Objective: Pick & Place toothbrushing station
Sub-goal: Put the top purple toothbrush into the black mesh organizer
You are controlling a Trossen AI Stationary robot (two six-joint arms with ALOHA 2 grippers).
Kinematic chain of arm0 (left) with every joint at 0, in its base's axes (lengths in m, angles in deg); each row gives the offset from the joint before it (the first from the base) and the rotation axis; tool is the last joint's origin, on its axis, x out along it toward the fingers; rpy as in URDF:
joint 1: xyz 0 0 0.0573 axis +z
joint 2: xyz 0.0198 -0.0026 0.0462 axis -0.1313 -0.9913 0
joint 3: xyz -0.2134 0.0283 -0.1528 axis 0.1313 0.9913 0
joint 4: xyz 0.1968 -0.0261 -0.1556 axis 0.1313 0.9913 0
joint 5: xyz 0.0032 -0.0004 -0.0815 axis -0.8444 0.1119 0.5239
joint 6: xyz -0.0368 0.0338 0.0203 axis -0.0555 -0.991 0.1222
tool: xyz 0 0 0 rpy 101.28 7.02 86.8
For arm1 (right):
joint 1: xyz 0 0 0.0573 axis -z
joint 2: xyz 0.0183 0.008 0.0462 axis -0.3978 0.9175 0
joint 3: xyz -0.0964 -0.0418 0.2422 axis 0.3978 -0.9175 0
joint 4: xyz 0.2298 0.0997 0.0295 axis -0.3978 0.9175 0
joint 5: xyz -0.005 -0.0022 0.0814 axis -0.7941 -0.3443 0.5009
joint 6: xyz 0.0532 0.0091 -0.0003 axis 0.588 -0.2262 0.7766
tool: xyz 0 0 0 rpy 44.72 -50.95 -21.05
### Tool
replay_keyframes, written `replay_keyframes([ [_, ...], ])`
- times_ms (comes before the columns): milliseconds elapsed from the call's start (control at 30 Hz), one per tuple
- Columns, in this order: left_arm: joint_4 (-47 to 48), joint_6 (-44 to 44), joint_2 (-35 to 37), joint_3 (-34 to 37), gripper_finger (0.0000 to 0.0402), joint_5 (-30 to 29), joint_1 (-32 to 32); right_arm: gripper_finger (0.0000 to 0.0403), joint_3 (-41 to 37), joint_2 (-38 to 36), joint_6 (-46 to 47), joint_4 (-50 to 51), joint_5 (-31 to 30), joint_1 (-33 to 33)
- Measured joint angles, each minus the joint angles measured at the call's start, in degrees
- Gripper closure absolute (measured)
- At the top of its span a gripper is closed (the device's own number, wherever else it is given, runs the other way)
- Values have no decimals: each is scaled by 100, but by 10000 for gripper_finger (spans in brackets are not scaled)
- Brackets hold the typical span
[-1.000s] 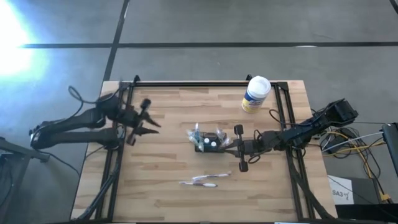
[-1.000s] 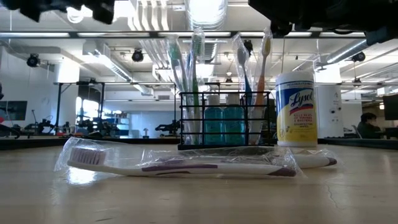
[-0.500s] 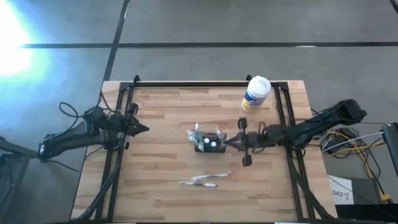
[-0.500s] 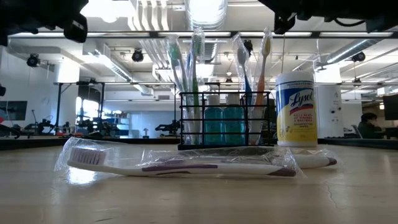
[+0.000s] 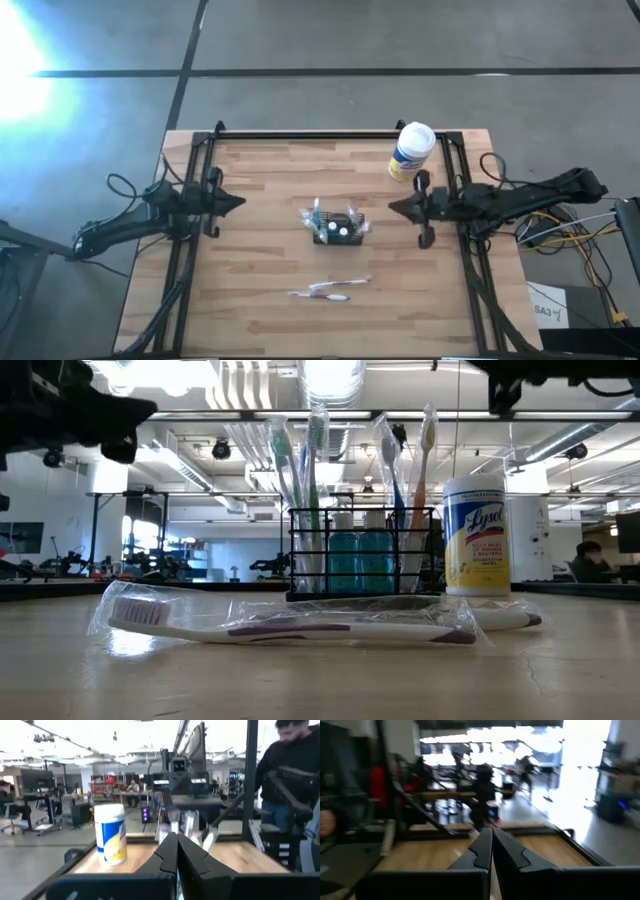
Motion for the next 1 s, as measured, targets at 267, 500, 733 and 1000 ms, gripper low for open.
replay_keyframes([
  [267, -75, -113, 28, 424, 399, 2, 0, 394, -659, 373, 87, -692, -169, 132],
  [500, -375, -460, 23, 449, 399, 216, 0, 394, -1494, 353, 64, -2261, 534, 817],
  [733, -433, -369, 18, 452, 398, 410, -2, 394, -1525, -379, -312, -1673, 568, 1121],
  [1000, -541, -153, 60, 456, 397, 417, 0, 394, -1195, -1208, -66, -29, 580, 1152],
])
